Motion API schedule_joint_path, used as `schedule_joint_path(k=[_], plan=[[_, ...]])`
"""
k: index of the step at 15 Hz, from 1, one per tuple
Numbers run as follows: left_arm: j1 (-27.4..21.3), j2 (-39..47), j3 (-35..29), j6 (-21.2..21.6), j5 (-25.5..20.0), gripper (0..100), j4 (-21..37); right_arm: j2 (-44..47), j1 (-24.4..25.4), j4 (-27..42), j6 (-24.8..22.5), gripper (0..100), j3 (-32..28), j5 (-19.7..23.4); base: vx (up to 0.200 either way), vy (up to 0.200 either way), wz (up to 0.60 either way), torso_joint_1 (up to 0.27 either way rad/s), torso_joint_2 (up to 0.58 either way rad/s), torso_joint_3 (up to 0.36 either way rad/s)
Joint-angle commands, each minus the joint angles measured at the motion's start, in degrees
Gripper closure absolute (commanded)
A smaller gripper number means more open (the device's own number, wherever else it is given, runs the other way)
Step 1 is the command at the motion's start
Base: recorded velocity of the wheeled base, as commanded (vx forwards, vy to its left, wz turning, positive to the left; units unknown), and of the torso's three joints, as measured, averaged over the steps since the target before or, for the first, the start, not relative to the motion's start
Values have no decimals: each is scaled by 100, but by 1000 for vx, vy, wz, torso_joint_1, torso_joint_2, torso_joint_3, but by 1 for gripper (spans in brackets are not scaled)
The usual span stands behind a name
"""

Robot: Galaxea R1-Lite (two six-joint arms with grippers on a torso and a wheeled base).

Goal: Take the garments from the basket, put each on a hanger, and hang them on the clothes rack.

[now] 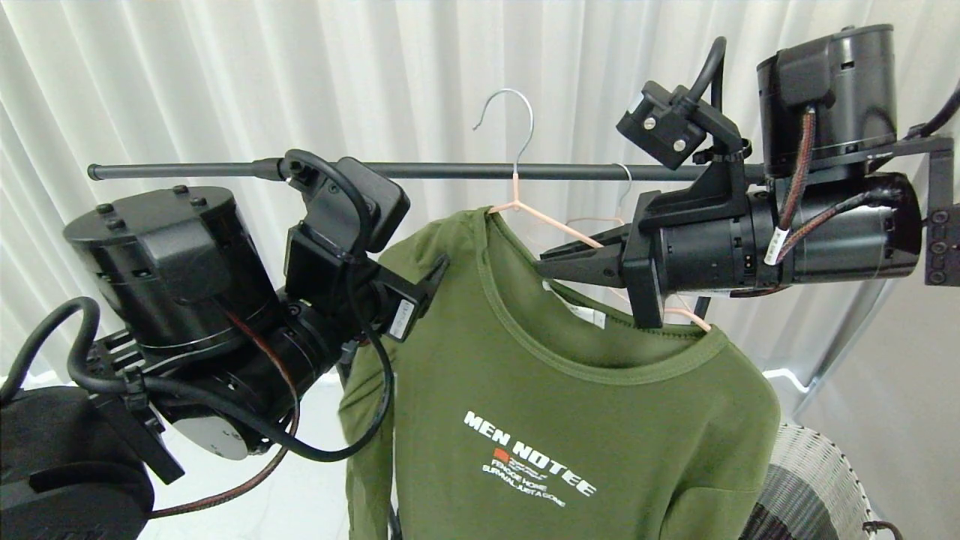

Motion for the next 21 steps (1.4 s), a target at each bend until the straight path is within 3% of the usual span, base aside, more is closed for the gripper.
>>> schedule_joint_path(k=[1,6,8,9,11,15,17,21], plan=[[10,10,7,-2,19,0,0,-9,2,-71,146,100,-3,3,0,0,0,0,0,0],[141,-52,156,-19,27,0,-79,-70,-201,-282,322,100,32,-67,0,0,0,0,0,0],[300,-184,455,-37,10,0,-325,-158,-368,-220,190,100,41,-84,0,0,0,0,0,0],[387,-307,666,-46,-69,0,-334,-185,-517,-168,-91,100,50,-84,0,0,0,0,0,0],[537,-483,956,-37,-412,0,-334,-229,-631,8,-504,100,50,-76,0,0,0,0,0,0],[1794,-324,1378,-46,-1871,0,-334,-457,-622,166,-935,100,243,21,0,0,0,0,0,0],[2110,-228,1492,-54,-2451,0,-334,-607,-622,149,-1102,100,454,311,0,0,0,0,0,0],[2216,-26,1563,-90,-2565,0,-334,-765,-622,140,-1102,100,533,663,0,0,0,0,0,0]])
